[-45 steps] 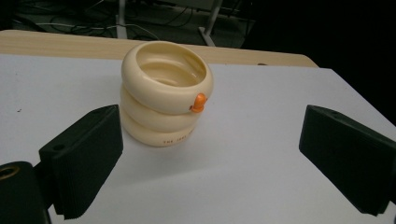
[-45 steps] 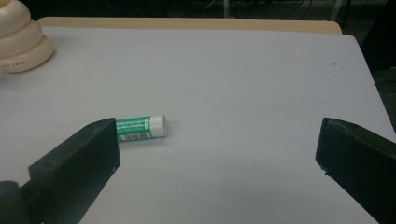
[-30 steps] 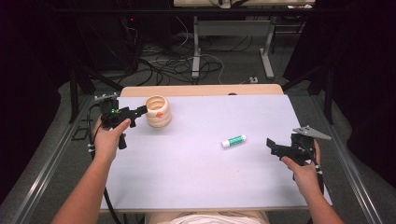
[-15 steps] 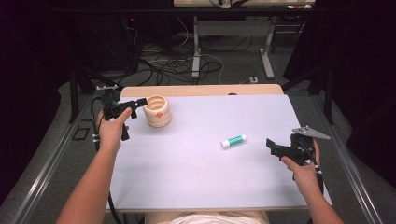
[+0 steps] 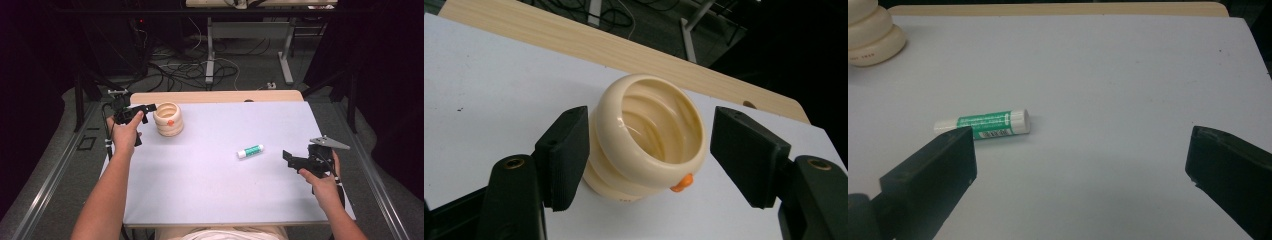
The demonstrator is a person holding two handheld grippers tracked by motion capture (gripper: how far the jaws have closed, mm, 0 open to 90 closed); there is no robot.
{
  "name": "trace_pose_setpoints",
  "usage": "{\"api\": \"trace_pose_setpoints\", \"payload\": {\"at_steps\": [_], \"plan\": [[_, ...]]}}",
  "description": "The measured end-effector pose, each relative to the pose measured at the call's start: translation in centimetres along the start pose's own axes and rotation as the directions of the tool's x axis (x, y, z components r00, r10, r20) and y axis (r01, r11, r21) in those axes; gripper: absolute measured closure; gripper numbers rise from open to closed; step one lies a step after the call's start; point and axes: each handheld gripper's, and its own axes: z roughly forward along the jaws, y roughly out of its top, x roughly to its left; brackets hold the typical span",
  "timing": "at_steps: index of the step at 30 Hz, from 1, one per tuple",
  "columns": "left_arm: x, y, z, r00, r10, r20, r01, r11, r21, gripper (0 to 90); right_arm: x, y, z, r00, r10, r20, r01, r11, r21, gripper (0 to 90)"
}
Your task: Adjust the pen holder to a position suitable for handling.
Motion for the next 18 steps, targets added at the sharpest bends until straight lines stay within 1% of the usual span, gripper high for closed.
{"api": "trace_pose_setpoints", "payload": {"at_steps": [1,2,3,4,5,8,10,12,14,15,17,18], "plan": [[0.1,0.0,0.1,0.9999,-0.013,-0.002,0.013,0.9999,0.003,32.4,0.1,0.0,0.0,1.0000,0.004,-0.002,-0.004,1.000,0.002,0.0],[0.1,0.1,0.3,0.9991,-0.040,-0.009,0.040,0.9992,0.002,32.5,0.1,-0.1,0.1,1.0000,0.007,-0.002,-0.007,1.000,-0.014,0.0],[0.2,0.1,0.4,0.9990,-0.042,-0.013,0.043,0.9990,0.012,32.6,0.1,-0.1,0.0,1.0000,0.005,-0.008,-0.005,1.000,0.008,0.0],[0.4,0.1,0.5,0.9982,-0.055,-0.022,0.056,0.9982,0.020,32.6,0.0,-0.1,0.0,1.0000,-0.001,-0.007,0.001,1.000,0.007,0.0],[0.5,0.1,0.6,0.9974,-0.068,-0.023,0.069,0.9973,0.024,32.7,0.0,-0.1,0.0,1.0000,-0.007,-0.006,0.007,1.000,0.007,0.0],[0.9,0.2,0.9,0.9938,-0.107,-0.031,0.108,0.9932,0.043,32.8,0.0,-0.1,0.1,1.0000,-0.002,-0.004,0.002,1.000,0.006,0.0],[1.3,0.2,1.2,0.9917,-0.126,-0.027,0.127,0.9902,0.058,32.8,0.0,-0.1,0.1,1.0000,-0.002,-0.006,0.002,1.000,0.008,0.0],[1.6,0.1,1.5,0.9871,-0.157,-0.028,0.159,0.9840,0.080,32.8,0.1,-0.1,0.1,0.9999,0.010,-0.010,-0.010,1.000,0.014,0.0],[1.8,0.0,1.8,0.9811,-0.191,-0.029,0.193,0.9763,0.098,33.8,0.1,-0.1,0.1,0.9999,-0.003,-0.012,0.003,1.000,0.012,0.0],[2.0,0.0,1.9,0.9799,-0.198,-0.027,0.200,0.9726,0.119,33.9,0.1,-0.1,0.1,0.9999,-0.003,-0.015,0.003,1.000,0.016,0.0],[2.0,-0.1,2.1,0.9735,-0.226,-0.033,0.229,0.9656,0.124,34.8,0.2,-0.2,0.2,0.9999,-0.003,-0.014,0.003,1.000,0.014,0.0],[2.1,-0.1,2.2,0.9727,-0.231,-0.027,0.232,0.9638,0.132,35.5,0.1,-0.2,0.2,0.9998,-0.003,-0.018,0.003,1.000,0.017,0.0]]}}
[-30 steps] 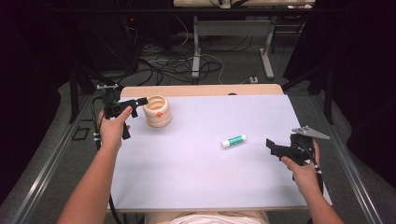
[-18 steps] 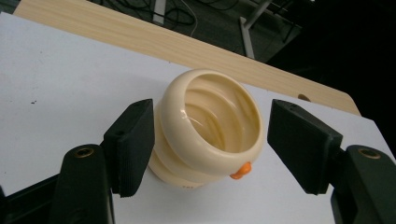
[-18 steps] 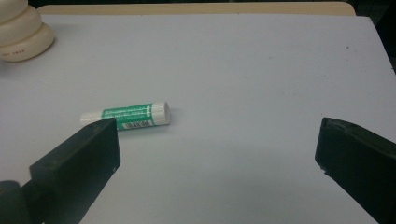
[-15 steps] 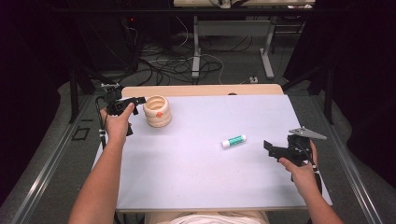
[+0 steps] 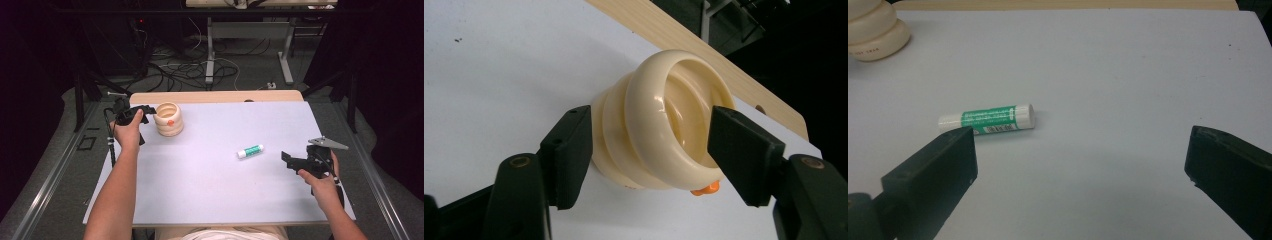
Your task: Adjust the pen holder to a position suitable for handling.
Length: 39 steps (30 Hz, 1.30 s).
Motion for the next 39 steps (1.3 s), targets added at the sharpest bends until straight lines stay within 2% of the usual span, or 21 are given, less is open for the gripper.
{"api": "trace_pose_setpoints", "payload": {"at_steps": [2,5,8,10,11,14,21,28,31,36,39], "plan": [[0.0,0.0,0.3,0.9997,-0.022,0.001,0.022,0.9997,-0.008,36.0,0.0,0.0,0.0,1.0000,0.008,0.002,-0.008,1.000,0.005,0.1],[0.1,0.0,0.5,0.9992,-0.039,0.012,0.039,0.9992,0.004,36.9,0.0,0.0,0.0,1.0000,0.008,0.001,-0.008,1.000,0.003,0.5],[0.0,0.0,1.0,0.9989,-0.047,0.004,0.047,0.9989,0.003,38.0,0.0,0.0,0.0,1.0000,0.005,-0.005,-0.005,1.000,0.004,0.6],[0.0,0.0,1.4,0.9982,-0.060,0.004,0.060,0.9981,0.012,39.3,0.1,0.0,0.0,1.0000,0.007,-0.005,-0.007,1.000,0.002,0.7],[0.1,0.0,1.4,0.9981,-0.061,0.010,0.061,0.9975,0.036,40.2,0.1,0.0,0.0,1.0000,0.003,-0.006,-0.003,1.000,0.001,0.7],[0.1,-0.1,2.0,0.9956,-0.093,0.011,0.093,0.9953,0.027,42.8,0.1,0.0,0.0,1.0000,0.000,0.000,0.000,1.000,-0.003,0.8],[0.3,-0.2,2.7,0.9891,-0.143,0.034,0.142,0.9887,0.048,46.6,0.0,0.0,0.0,1.0000,-0.003,-0.002,0.003,1.000,-0.002,1.0],[0.2,-0.4,3.3,0.9842,-0.168,0.057,0.163,0.9834,0.079,52.7,0.0,0.0,-0.1,1.0000,0.004,-0.004,-0.004,1.000,-0.002,1.2],[0.2,-0.4,3.5,0.9843,-0.171,0.045,0.167,0.9832,0.074,54.0,0.1,0.0,-0.1,1.0000,-0.004,-0.003,0.004,1.000,-0.003,1.3],[0.2,-0.4,3.5,0.9791,-0.197,0.050,0.194,0.9789,0.065,56.0,0.0,0.0,-0.1,1.0000,-0.003,-0.005,0.003,1.000,-0.002,1.3],[0.3,-0.4,3.5,0.9782,-0.201,0.051,0.198,0.9778,0.070,56.6,0.0,0.0,0.0,1.0000,-0.004,-0.002,0.004,1.000,-0.011,1.3]]}}
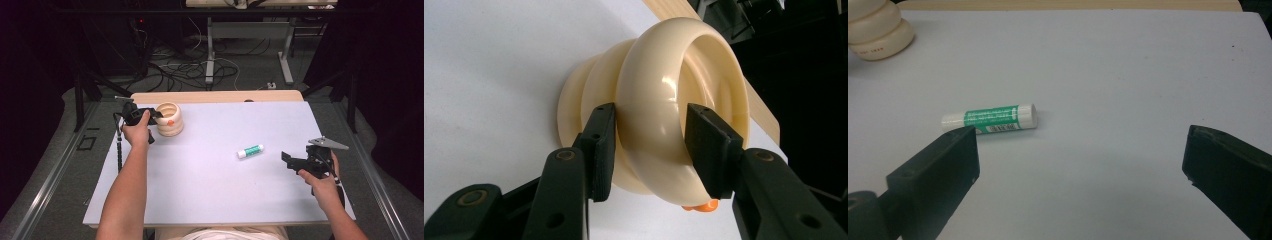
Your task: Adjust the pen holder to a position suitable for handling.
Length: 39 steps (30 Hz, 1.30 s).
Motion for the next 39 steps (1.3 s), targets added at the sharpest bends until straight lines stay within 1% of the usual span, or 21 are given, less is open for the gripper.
{"api": "trace_pose_setpoints", "payload": {"at_steps": [2,4,5,9,10,12,15,17,19,20,22,24,25,26,30,34,35,36,37,38,39], "plan": [[0.0,0.0,0.0,0.9999,-0.014,0.001,0.014,0.9999,-0.003,57.7,0.0,0.0,0.0,1.0000,-0.002,-0.002,0.002,1.000,0.009,1.3],[0.0,0.0,0.0,0.9999,-0.013,0.010,0.013,0.9999,0.000,60.2,0.0,0.0,0.0,1.0000,-0.004,0.000,0.004,1.000,0.006,1.3],[-0.1,0.0,0.0,0.9997,-0.022,0.010,0.022,0.9998,-0.003,61.0,0.1,0.0,-0.1,1.0000,0.002,0.000,-0.002,1.000,0.010,1.3],[-0.1,-0.1,0.0,0.9995,-0.029,0.010,0.029,0.9996,-0.005,62.7,0.1,0.0,-0.1,1.0000,-0.003,-0.001,0.003,1.000,0.008,1.3],[-0.1,-0.1,0.0,0.9995,-0.032,0.009,0.032,0.9995,-0.005,63.0,0.2,0.0,-0.1,1.0000,0.004,-0.004,-0.004,1.000,0.010,1.3],[-0.2,-0.1,0.0,0.9994,-0.034,0.007,0.034,0.9994,-0.004,63.3,0.1,0.0,0.0,1.0000,0.003,-0.002,-0.003,1.000,0.003,1.3],[-0.2,-0.1,-0.1,0.9994,-0.034,0.006,0.034,0.9994,0.000,63.4,0.1,0.0,-0.1,1.0000,-0.003,-0.001,0.003,1.000,0.009,1.3],[-0.2,-0.1,0.0,0.9994,-0.031,0.014,0.031,0.9994,0.012,63.4,0.1,0.0,-0.1,1.0000,0.003,-0.003,-0.003,1.000,0.009,1.3],[-0.3,-0.1,0.0,0.9994,-0.031,0.016,0.031,0.9993,0.021,63.5,0.1,0.0,-0.1,1.0000,-0.003,-0.001,0.003,1.000,0.009,1.3],[-0.3,-0.1,0.0,0.9995,-0.028,0.017,0.027,0.9991,0.032,63.6,0.1,0.0,0.0,1.0000,0.000,-0.001,0.000,1.000,0.003,1.3],[-0.5,-0.3,0.1,0.9996,-0.023,0.019,0.022,0.9993,0.030,63.6,0.2,0.0,-0.1,1.0000,0.007,-0.001,-0.007,1.000,0.007,1.3],[-0.6,-0.4,0.0,0.9998,-0.010,0.016,0.009,0.9988,0.049,63.7,0.2,0.0,-0.1,1.0000,0.008,-0.003,-0.008,1.000,0.008,1.3],[-0.7,-0.5,0.0,0.9998,0.000,0.019,-0.001,0.9984,0.057,63.7,0.1,0.0,-0.1,1.0000,-0.002,-0.001,0.002,1.000,0.008,1.3],[-0.9,-0.7,0.1,0.9998,-0.002,0.021,0.001,0.9988,0.049,63.8,0.1,0.0,-0.1,1.0000,0.000,-0.003,0.000,1.000,0.008,1.3],[-1.3,-1.1,0.0,0.9994,0.024,0.025,-0.026,0.9964,0.081,63.9,0.1,0.0,-0.1,1.0000,0.000,-0.002,0.000,1.000,0.008,1.3],[-1.8,-1.5,-0.1,0.9984,0.042,0.037,-0.045,0.9948,0.091,63.9,0.1,0.0,0.0,1.0000,-0.005,0.000,0.005,1.000,0.009,1.3],[-2.0,-1.5,-0.3,0.9980,0.048,0.042,-0.052,0.9924,0.111,63.9,0.1,0.0,0.0,1.0000,-0.004,-0.001,0.004,1.000,0.009,1.3],[-2.1,-1.7,-0.3,0.9977,0.053,0.042,-0.057,0.9935,0.098,63.9,0.2,0.0,-0.1,1.0000,-0.002,-0.002,0.002,1.000,0.009,1.4],[-2.2,-1.8,-0.3,0.9971,0.059,0.050,-0.063,0.9931,0.099,64.0,0.2,0.0,0.0,1.0000,-0.002,0.001,0.002,1.000,0.005,1.3],[-2.4,-1.9,-0.4,0.9970,0.054,0.055,-0.059,0.9935,0.097,64.0,0.2,0.0,0.0,1.0000,-0.001,0.001,0.001,1.000,0.005,1.3],[-2.4,-2.0,-0.4,0.9960,0.067,0.059,-0.073,0.9917,0.105,64.0,0.2,0.0,0.0,1.0000,0.000,0.001,0.000,1.000,0.005,1.4]]}}
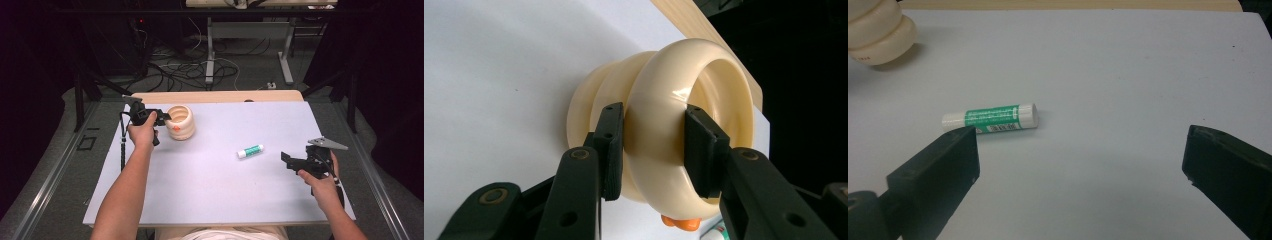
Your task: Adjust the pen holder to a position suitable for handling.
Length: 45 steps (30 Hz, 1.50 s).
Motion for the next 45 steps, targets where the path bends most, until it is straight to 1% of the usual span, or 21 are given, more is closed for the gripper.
{"api": "trace_pose_setpoints", "payload": {"at_steps": [8,10,12,16,19,20,21,22,23,26,27,29,32,33,35,36,39,40,41,42,45], "plan": [[-1.2,-1.0,0.0,0.9990,0.045,0.011,-0.045,0.9986,0.029,64.1,0.0,0.0,0.0,1.0000,0.002,-0.001,-0.002,1.000,0.003,1.4],[-1.5,-1.2,0.0,0.9982,0.057,0.015,-0.058,0.9977,0.034,64.1,0.0,0.0,0.0,1.0000,0.005,0.000,-0.005,1.000,-0.007,1.4],[-1.9,-1.6,0.0,0.9977,0.065,0.018,-0.066,0.9972,0.036,64.2,0.0,0.0,-0.1,1.0000,0.003,-0.004,-0.003,1.000,0.006,1.3],[-2.5,-2.2,0.0,0.9954,0.092,0.028,-0.094,0.9940,0.056,64.3,-0.1,0.1,-0.1,1.0000,0.001,-0.006,-0.001,1.000,0.003,1.3],[-3.0,-2.7,0.0,0.9946,0.099,0.032,-0.101,0.9933,0.057,64.5,-0.1,0.1,-0.1,1.0000,0.001,-0.005,-0.001,1.000,0.003,1.3],[-3.1,-2.8,0.0,0.9932,0.111,0.036,-0.113,0.9913,0.067,64.6,-0.1,0.1,-0.1,1.0000,0.000,-0.005,0.000,1.000,0.002,1.4],[-3.2,-2.9,0.1,0.9932,0.111,0.035,-0.113,0.9914,0.066,64.6,-0.1,0.1,-0.1,1.0000,0.001,-0.005,-0.001,1.000,0.002,1.4],[-3.2,-3.0,0.1,0.9922,0.120,0.033,-0.122,0.9896,0.076,64.7,-0.1,0.1,-0.1,1.0000,0.001,-0.005,-0.001,1.000,0.001,1.4],[-3.4,-3.2,0.1,0.9927,0.115,0.035,-0.118,0.9903,0.073,64.8,-0.1,0.1,-0.1,1.0000,0.001,-0.005,-0.001,1.000,0.002,1.4],[-3.6,-3.6,0.1,0.9905,0.134,0.029,-0.137,0.9870,0.085,65.2,0.0,0.1,-0.1,1.0000,0.003,-0.006,-0.003,1.000,0.003,1.3],[-3.7,-3.7,0.1,0.9906,0.133,0.033,-0.136,0.9867,0.089,65.3,0.0,0.1,-0.1,1.0000,0.001,-0.006,-0.001,1.000,0.002,1.4],[-3.8,-4.0,0.1,0.9878,0.151,0.037,-0.154,0.9828,0.101,65.4,0.0,0.1,-0.1,1.0000,0.003,-0.006,-0.003,1.000,0.003,1.3],[-4.1,-4.5,0.2,0.9863,0.157,0.049,-0.162,0.9806,0.111,65.7,0.0,0.1,-0.1,1.0000,0.004,-0.006,-0.004,1.000,0.003,1.3],[-4.1,-4.7,0.3,0.9847,0.168,0.045,-0.173,0.9775,0.121,65.8,0.0,0.1,-0.1,1.0000,0.003,-0.006,-0.003,1.000,0.002,1.4],[-4.3,-5.1,0.4,0.9855,0.164,0.044,-0.168,0.9769,0.131,66.0,0.0,0.1,-0.1,1.0000,0.007,-0.006,-0.006,1.000,0.005,1.4],[-4.3,-5.2,0.5,0.9819,0.185,0.043,-0.189,0.9725,0.137,66.0,0.0,0.1,-0.1,1.0000,0.004,-0.005,-0.004,1.000,0.004,1.3],[-4.4,-5.7,0.6,0.9808,0.190,0.045,-0.194,0.9703,0.144,66.0,0.0,0.0,-0.1,1.0000,0.004,-0.003,-0.003,1.000,0.002,1.3],[-4.6,-5.9,0.7,0.9833,0.177,0.042,-0.182,0.9717,0.151,66.1,0.0,0.0,-0.1,1.0000,0.006,-0.003,-0.006,1.000,0.002,1.3],[-4.6,-6.1,0.8,0.9828,0.180,0.041,-0.184,0.9708,0.153,66.1,0.1,0.0,-0.1,1.0000,0.007,-0.004,-0.007,1.000,0.003,1.3],[-4.4,-6.2,0.8,0.9784,0.202,0.044,-0.206,0.9654,0.159,66.1,0.1,0.0,-0.1,1.0000,0.009,-0.003,-0.009,1.000,0.004,1.4],[-4.6,-6.7,0.9,0.9778,0.204,0.045,-0.209,0.9614,0.179,66.1,0.1,0.0,-0.1,0.9999,0.011,-0.007,-0.011,1.000,0.008,1.4]]}}
